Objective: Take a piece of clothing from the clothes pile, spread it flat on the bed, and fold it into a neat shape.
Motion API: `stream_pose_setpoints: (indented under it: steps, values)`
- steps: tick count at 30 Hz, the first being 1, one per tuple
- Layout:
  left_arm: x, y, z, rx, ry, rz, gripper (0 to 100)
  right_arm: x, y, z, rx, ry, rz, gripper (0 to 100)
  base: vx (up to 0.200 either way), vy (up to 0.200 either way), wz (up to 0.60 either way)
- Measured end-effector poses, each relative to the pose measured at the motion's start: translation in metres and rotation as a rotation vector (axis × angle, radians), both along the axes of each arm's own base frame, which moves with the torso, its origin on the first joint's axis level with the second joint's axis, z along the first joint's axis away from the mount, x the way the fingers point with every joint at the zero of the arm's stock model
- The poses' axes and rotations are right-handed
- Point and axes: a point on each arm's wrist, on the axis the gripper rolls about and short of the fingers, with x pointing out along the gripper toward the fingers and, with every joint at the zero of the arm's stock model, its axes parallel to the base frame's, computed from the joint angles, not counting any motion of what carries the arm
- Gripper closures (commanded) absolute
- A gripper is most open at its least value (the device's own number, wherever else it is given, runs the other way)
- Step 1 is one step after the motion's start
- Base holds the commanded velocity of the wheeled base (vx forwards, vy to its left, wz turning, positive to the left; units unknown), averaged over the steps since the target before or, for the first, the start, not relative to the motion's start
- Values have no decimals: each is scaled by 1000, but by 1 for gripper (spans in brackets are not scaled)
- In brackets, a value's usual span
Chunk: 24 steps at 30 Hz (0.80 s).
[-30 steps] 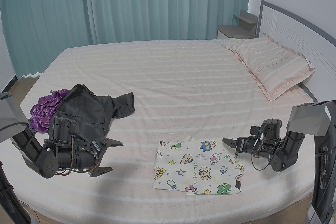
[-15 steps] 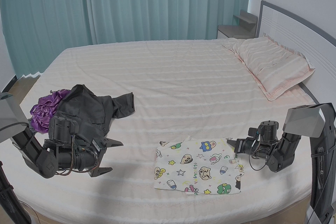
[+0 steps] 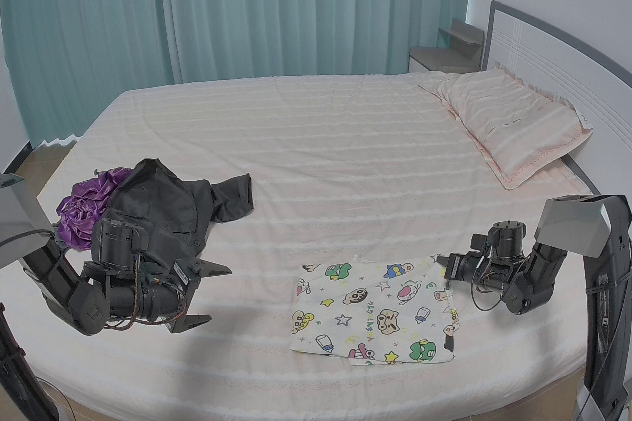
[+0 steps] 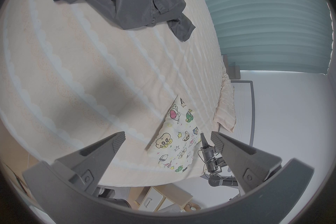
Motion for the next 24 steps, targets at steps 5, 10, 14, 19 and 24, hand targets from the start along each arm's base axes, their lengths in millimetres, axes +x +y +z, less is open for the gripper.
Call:
stream_pose_setpoints:
  steps: [5, 10, 14, 19, 24]
  values:
    - [0, 0, 0, 0, -1, 0, 0, 2, -2, -2, 1, 1, -8, 0, 0, 0, 0]
    - [0, 0, 0, 3, -2, 3, 0, -1, -5, -2, 26, 15, -30, 0, 0, 0, 0]
    - [1, -4, -1, 27, -5, 13, 0, -11, -10, 4, 42, 41, -50, 0, 0, 0, 0]
    - [5, -29, -4, 107, -40, 1, 0, -31, -16, 9, 48, 80, -66, 0, 0, 0, 0]
    - [12, -58, -7, 143, -76, -46, 0, -55, -16, 12, 51, 88, -62, 0, 0, 0, 0]
